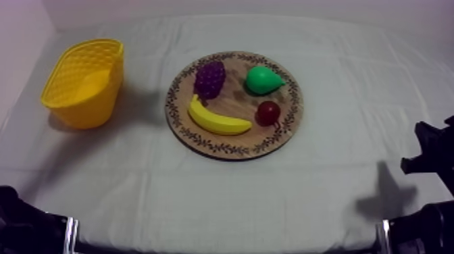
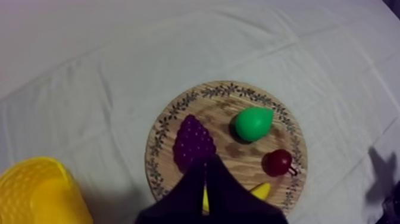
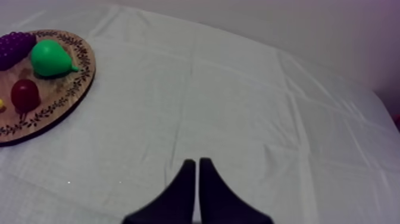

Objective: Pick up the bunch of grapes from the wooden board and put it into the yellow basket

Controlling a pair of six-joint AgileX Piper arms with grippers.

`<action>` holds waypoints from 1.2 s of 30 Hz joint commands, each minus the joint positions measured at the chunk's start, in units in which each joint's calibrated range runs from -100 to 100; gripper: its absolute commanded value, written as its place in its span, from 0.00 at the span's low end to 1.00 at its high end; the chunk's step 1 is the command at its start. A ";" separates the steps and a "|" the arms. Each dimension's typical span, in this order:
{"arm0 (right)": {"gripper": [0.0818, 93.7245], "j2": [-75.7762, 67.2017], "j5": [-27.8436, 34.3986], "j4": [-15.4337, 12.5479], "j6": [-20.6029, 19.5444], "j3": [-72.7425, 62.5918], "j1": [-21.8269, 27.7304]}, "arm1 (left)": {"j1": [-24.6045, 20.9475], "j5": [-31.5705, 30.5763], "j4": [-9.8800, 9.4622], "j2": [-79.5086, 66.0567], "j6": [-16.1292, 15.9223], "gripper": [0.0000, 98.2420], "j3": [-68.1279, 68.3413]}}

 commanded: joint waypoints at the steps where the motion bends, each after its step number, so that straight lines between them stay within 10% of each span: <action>1: 0.00 -0.02 0.01 0.01 0.01 -0.01 0.03 | -0.24 4.00 0.54 5.38 0.60 0.00 -7.71; 22: 0.00 -0.02 0.01 0.01 0.01 -0.01 0.03 | -2.95 6.37 3.99 21.14 2.74 0.01 -13.90; 36: 0.00 -0.02 0.01 0.01 0.01 -0.01 0.03 | -3.19 -2.09 3.67 19.18 3.85 0.87 -3.25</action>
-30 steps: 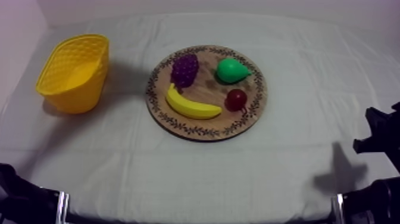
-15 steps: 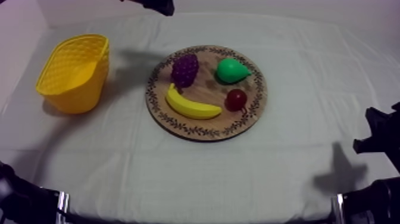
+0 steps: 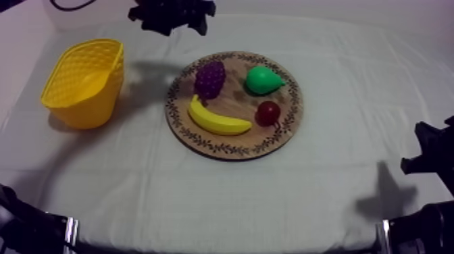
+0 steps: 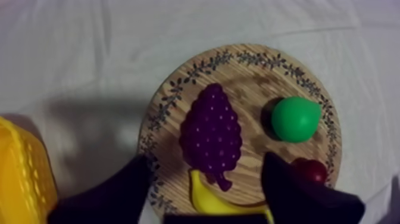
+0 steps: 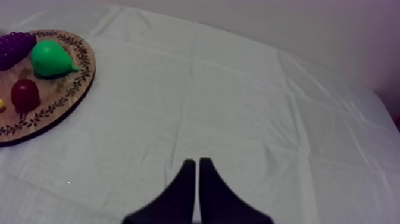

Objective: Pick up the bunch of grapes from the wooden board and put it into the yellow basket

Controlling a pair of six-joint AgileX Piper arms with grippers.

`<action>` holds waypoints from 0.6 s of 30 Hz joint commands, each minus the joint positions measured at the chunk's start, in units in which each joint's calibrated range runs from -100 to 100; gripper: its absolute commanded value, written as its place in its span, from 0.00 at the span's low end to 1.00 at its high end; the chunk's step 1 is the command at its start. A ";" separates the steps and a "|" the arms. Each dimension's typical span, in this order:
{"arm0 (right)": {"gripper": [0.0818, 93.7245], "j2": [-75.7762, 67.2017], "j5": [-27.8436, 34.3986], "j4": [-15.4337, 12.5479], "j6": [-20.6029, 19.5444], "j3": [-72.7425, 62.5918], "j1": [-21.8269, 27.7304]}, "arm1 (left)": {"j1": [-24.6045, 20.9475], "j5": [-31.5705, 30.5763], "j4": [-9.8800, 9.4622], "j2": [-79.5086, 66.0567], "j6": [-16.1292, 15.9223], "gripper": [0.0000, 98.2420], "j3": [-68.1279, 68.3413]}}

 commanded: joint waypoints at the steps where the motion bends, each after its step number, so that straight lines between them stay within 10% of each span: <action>1: 0.00 -0.02 0.01 0.01 0.01 -0.01 0.03 | -0.02 -0.16 -0.04 -0.06 0.26 0.90 0.12; 18: 0.00 -0.02 0.01 0.01 0.01 -0.01 0.03 | 0.28 -0.78 -0.19 4.44 0.64 0.97 -1.44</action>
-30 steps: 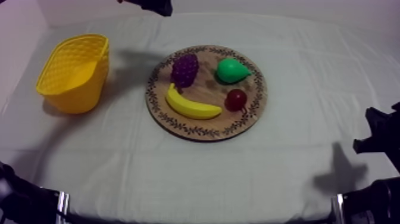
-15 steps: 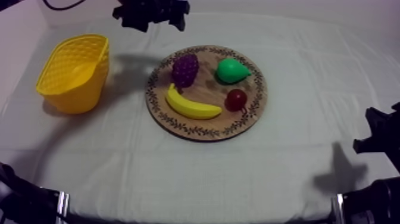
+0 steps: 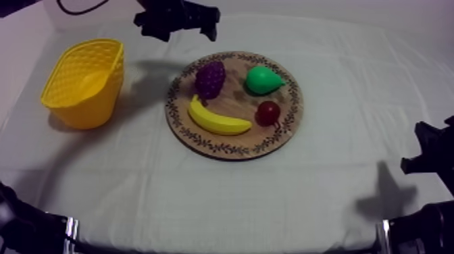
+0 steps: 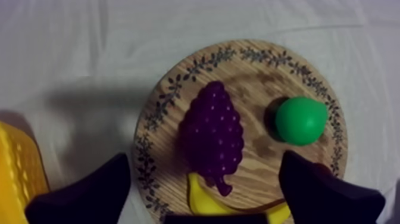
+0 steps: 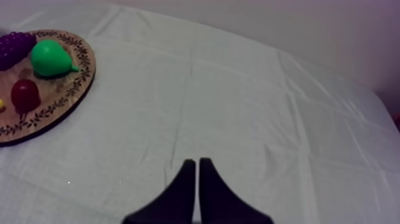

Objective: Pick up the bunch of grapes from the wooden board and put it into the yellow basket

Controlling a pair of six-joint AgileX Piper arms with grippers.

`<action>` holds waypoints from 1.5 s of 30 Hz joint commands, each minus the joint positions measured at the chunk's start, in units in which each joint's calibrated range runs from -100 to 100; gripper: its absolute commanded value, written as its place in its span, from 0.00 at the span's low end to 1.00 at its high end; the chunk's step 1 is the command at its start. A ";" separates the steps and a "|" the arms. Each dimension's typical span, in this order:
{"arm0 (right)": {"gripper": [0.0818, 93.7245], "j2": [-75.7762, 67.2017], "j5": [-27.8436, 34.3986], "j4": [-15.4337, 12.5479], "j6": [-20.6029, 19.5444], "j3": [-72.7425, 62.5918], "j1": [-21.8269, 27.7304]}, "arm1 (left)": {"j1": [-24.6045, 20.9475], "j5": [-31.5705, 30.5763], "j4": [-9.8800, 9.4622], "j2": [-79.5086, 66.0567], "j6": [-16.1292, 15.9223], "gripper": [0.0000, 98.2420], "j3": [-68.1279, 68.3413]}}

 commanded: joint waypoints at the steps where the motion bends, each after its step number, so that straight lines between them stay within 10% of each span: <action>1: 0.00 -0.02 0.01 0.01 0.01 -0.01 0.03 | 0.02 -0.33 0.08 1.10 0.00 0.97 -0.29; 45: 0.00 -0.02 0.01 0.01 0.01 -0.01 0.03 | 2.89 -6.28 0.94 22.04 3.39 0.80 -6.09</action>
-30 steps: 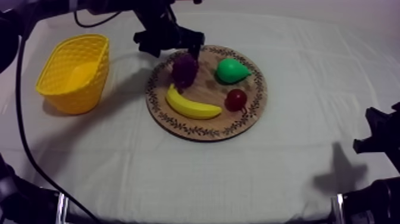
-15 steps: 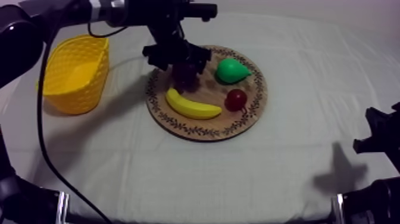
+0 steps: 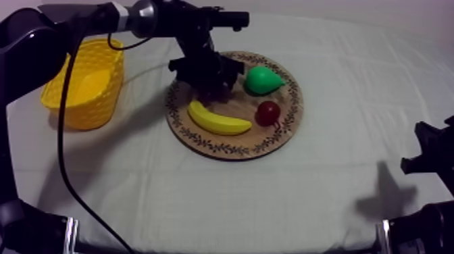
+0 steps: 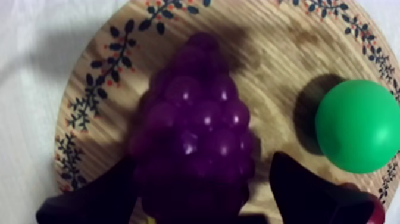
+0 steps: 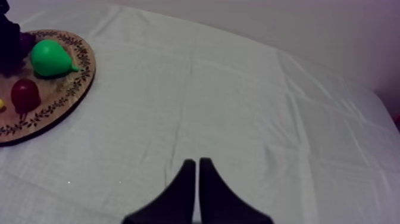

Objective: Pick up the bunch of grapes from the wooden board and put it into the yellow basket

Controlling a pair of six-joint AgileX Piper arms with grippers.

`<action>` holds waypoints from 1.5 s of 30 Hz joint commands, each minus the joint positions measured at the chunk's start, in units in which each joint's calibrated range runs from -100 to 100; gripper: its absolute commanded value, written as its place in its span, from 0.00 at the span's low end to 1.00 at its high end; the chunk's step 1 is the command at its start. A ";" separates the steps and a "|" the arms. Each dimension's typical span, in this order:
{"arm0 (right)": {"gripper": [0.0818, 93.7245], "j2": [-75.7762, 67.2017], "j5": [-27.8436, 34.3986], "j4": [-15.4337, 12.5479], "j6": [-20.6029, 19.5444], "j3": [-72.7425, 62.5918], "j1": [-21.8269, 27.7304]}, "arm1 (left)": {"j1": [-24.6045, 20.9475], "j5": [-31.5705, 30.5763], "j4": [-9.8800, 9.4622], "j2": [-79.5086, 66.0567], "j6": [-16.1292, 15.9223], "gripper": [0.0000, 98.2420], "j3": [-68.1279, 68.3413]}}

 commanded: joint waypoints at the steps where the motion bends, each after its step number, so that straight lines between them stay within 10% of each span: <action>1: 0.00 -0.02 0.01 0.01 0.01 -0.01 0.03 | 0.04 -0.32 -0.07 -0.11 0.17 0.79 0.28; 10: 0.00 -0.02 0.01 0.01 0.01 -0.01 0.03 | 0.29 -0.81 -1.41 -0.65 2.26 0.70 1.37; 20: 0.00 -0.02 0.01 0.01 0.01 -0.01 0.03 | 0.63 -0.71 -2.52 -0.59 3.89 0.37 -0.23; 45: 0.00 -0.02 0.01 0.01 0.01 -0.01 0.03 | 0.11 -6.61 -3.98 -18.97 2.53 0.32 16.11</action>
